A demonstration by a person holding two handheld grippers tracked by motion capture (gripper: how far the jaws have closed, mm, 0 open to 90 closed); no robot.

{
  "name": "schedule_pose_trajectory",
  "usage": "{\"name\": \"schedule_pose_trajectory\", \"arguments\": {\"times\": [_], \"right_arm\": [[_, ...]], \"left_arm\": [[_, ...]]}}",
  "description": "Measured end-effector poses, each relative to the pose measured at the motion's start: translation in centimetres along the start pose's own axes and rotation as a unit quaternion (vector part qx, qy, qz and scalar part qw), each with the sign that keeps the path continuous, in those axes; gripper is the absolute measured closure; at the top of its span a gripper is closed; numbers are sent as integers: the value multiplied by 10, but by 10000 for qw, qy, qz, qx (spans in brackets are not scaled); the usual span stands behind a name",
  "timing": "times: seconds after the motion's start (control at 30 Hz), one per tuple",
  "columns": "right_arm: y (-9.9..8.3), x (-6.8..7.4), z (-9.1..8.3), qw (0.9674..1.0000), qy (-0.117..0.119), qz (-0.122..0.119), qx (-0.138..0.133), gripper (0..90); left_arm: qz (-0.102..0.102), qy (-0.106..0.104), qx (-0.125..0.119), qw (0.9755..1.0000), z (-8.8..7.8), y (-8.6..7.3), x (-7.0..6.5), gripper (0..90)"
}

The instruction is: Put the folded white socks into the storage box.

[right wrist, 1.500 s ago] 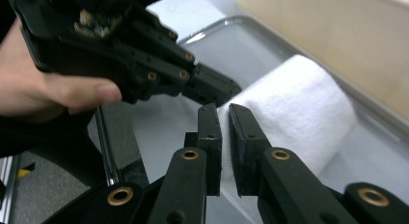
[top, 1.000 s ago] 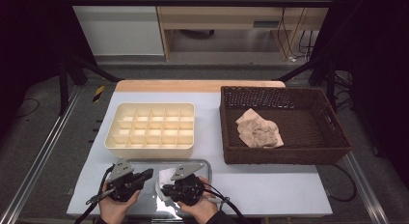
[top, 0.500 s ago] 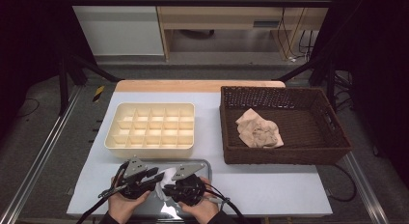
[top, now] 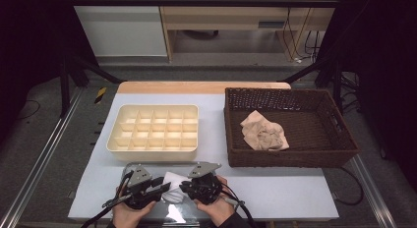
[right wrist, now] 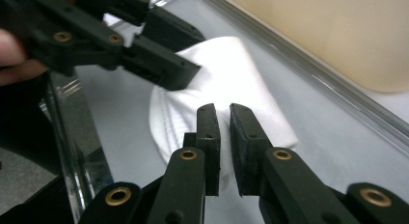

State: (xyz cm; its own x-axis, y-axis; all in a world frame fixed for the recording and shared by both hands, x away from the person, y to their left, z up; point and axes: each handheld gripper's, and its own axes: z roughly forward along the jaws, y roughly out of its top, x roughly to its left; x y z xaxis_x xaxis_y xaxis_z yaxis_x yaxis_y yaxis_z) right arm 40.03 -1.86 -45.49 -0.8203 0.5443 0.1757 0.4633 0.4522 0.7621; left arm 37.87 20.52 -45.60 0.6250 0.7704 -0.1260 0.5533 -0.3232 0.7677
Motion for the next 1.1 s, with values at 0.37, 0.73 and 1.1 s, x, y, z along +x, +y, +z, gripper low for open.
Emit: {"name": "schedule_pose_trajectory", "arguments": {"times": [0.37,0.73,1.1], "right_arm": [[2,0,-14,9986,24,279,-441,823],[-13,6,-1,9993,74,330,-161,859],[-16,4,-6,9989,160,407,-157,854]], "left_arm": [[-12,149,6,9999,-1,-3,-5,623],[-156,86,-44,9998,-5,2,0,555],[-276,-101,227,9993,6,0,3,417]]}}
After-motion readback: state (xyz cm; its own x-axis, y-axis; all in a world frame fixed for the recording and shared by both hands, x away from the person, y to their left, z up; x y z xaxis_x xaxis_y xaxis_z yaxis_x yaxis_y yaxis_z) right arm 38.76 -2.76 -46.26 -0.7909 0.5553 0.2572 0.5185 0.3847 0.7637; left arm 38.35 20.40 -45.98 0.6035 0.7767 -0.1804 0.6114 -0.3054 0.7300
